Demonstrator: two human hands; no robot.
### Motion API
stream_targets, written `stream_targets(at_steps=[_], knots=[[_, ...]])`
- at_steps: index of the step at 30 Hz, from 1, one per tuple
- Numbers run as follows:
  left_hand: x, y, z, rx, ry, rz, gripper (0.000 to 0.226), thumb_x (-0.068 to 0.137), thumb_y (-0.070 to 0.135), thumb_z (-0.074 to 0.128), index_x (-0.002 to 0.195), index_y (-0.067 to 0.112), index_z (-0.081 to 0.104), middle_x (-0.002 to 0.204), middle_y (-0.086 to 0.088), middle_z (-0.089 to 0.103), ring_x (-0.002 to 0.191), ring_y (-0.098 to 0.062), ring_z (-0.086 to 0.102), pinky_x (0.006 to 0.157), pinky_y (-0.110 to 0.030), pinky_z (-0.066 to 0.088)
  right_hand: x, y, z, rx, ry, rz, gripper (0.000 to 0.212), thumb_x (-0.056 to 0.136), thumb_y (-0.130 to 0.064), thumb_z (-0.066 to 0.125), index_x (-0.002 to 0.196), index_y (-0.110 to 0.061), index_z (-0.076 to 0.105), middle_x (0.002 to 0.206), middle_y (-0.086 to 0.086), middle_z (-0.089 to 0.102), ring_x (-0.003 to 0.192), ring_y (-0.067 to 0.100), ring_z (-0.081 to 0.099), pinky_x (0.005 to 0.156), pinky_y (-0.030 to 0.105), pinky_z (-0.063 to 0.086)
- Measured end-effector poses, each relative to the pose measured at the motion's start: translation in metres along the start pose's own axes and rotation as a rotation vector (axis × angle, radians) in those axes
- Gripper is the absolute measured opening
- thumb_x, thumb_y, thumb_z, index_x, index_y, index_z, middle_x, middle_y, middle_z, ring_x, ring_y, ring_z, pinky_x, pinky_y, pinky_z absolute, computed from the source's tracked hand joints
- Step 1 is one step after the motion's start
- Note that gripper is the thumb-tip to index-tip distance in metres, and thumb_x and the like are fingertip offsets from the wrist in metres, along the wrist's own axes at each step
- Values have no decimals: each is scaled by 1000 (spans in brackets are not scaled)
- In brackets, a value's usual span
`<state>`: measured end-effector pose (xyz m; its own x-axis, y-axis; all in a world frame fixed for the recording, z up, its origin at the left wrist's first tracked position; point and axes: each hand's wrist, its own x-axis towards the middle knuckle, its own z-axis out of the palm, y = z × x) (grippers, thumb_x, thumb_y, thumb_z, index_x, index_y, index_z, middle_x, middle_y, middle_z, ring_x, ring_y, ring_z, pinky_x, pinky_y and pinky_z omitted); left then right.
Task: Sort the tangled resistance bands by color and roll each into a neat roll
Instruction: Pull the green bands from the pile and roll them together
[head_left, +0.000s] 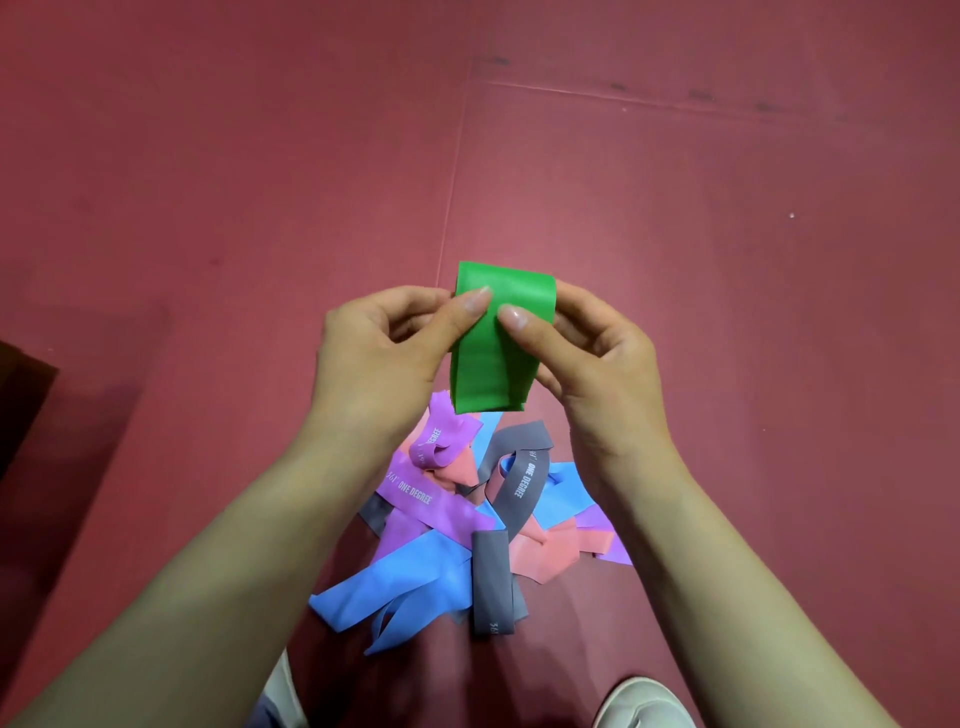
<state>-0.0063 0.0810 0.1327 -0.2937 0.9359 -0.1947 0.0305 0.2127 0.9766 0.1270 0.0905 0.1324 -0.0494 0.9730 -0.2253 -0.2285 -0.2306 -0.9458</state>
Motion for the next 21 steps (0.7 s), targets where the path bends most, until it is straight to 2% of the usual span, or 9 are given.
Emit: stream_targets(at_steps=[2, 3, 5, 7, 9, 11, 16, 19, 21], knots=[[-1, 1, 0, -11, -12, -11, 39, 58, 54, 67, 75, 19, 70, 67, 10, 70, 65, 1, 61, 66, -16, 49, -1, 0, 0, -18, 18, -18, 27, 82, -7, 70, 107, 1, 67, 86, 5, 74, 74, 8, 67, 64, 16, 51], [-1, 1, 0, -22, -27, -18, 40, 57, 55, 68, 76, 19, 70, 69, 9, 69, 66, 0, 61, 65, -16, 50, -1, 1, 0, -21, 26, -21, 24, 82, -8, 70, 104, 1, 68, 78, 1, 73, 68, 5, 66, 60, 14, 49], [-3, 1, 1, -39, -81, -22, 48, 57, 48, 72, 92, 16, 70, 82, 2, 71, 72, -4, 62, 64, -16, 49, -1, 1, 2, -15, 67, -19, 21, 83, -11, 70, 100, 1, 70, 68, 0, 69, 59, 3, 62, 55, 14, 49], [-3, 0, 2, -38, -137, 4, 48, 65, 31, 78, 109, 14, 67, 92, -6, 73, 79, -10, 66, 68, -20, 52, 0, 1, 2, -23, 125, -14, 24, 82, -16, 71, 102, -3, 69, 69, 9, 63, 58, 8, 57, 53, 15, 48], [-3, -1, 2, -17, -132, 24, 39, 73, 13, 78, 111, 14, 67, 92, -9, 74, 80, -13, 67, 74, -24, 54, 1, 1, 2, -53, 162, -19, 25, 81, -21, 73, 102, -10, 67, 70, 20, 54, 65, 13, 51, 53, 18, 46], [-2, -2, 2, -28, -115, 22, 35, 75, 9, 76, 109, 12, 68, 87, -7, 74, 75, -10, 67, 70, -21, 53, 1, 2, 2, -68, 152, -30, 25, 80, -23, 73, 102, -11, 66, 70, 28, 51, 68, 16, 50, 53, 21, 46], [-1, -2, 0, -130, -81, -45, 14, 80, 20, 73, 92, 14, 71, 77, 3, 75, 68, -2, 67, 61, -12, 48, -2, 1, 4, -46, -2, -26, 37, 79, -11, 73, 115, -6, 64, 86, 14, 70, 71, 13, 66, 60, 23, 53], [0, -1, -1, -119, -74, -51, 23, 71, 36, 72, 84, 16, 71, 73, 5, 74, 68, -4, 68, 65, -16, 52, -2, 0, 3, -79, -1, -53, 35, 79, -9, 73, 112, -6, 66, 100, 10, 71, 80, 10, 65, 64, 19, 51], [-1, -1, 0, -100, -80, -57, 33, 66, 44, 69, 80, 14, 72, 74, 3, 74, 69, -7, 67, 69, -22, 54, -2, 0, 2, -79, 11, -64, 33, 77, -9, 75, 109, -5, 66, 102, 7, 72, 81, 8, 66, 65, 18, 51]])
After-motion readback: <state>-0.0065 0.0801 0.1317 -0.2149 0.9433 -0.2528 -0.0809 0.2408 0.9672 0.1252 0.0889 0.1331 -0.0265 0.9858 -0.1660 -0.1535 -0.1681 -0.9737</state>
